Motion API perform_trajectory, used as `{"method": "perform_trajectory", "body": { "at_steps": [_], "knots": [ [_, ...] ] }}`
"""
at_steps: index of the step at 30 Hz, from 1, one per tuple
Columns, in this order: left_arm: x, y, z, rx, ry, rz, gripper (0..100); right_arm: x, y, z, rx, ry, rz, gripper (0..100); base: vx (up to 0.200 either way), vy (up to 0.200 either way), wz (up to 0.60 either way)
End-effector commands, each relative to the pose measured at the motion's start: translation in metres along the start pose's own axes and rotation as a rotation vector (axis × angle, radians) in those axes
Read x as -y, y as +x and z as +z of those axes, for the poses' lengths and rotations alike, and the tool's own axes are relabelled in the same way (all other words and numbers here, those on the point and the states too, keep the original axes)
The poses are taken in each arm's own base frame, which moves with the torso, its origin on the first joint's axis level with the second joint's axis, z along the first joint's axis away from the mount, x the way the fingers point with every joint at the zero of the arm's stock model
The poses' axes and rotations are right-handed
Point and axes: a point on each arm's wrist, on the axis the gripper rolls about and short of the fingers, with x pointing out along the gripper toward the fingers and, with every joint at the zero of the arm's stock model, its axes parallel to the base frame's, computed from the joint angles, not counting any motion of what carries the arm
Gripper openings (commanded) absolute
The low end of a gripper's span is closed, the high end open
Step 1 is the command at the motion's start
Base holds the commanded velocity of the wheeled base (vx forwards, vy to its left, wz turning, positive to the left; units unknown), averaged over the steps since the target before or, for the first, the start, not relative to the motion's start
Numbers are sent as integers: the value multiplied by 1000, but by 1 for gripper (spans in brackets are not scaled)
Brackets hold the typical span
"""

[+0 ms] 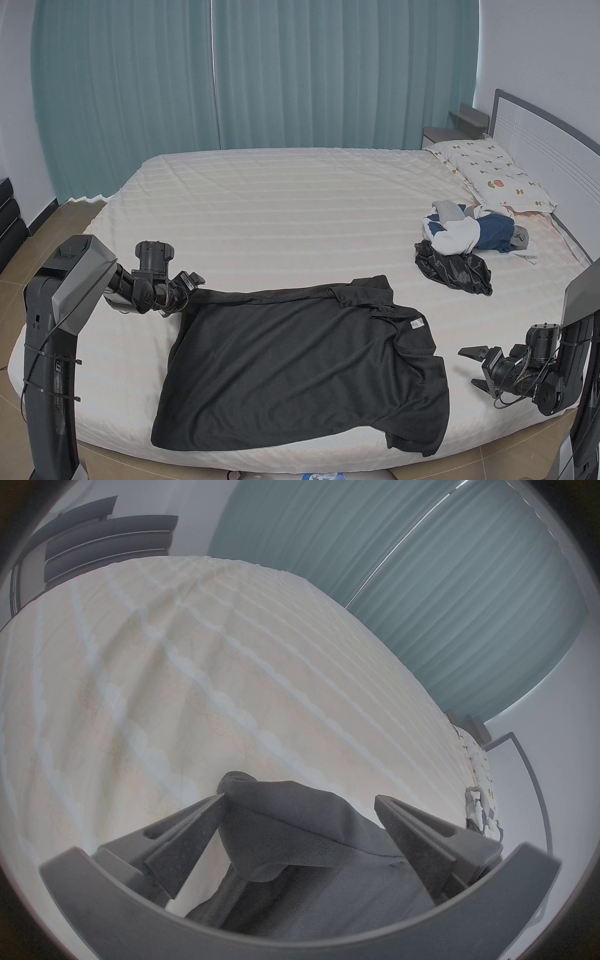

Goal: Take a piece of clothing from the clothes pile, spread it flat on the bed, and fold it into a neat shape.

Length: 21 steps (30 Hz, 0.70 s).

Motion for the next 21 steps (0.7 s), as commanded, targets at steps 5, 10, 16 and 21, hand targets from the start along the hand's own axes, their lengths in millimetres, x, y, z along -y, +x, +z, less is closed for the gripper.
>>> {"method": "perform_trajectory", "body": {
  "at_steps": [5, 10, 16, 21],
  "knots": [
    [-6, 5, 0, 12, -8, 23, 100, 3, 2, -2, -5, 0, -2, 100, 0, 0, 0],
    [-9, 8, 2, 17, -9, 29, 100, 3, 2, -2, -5, 1, -2, 100, 0, 0, 0],
    [-11, 8, 4, 25, -11, 32, 0, 3, 2, -2, -5, 1, -2, 100, 0, 0, 0],
    [-7, 9, 14, 87, -20, 39, 0, 3, 2, -2, -3, 0, 0, 100, 0, 0, 0]
  ]
}}
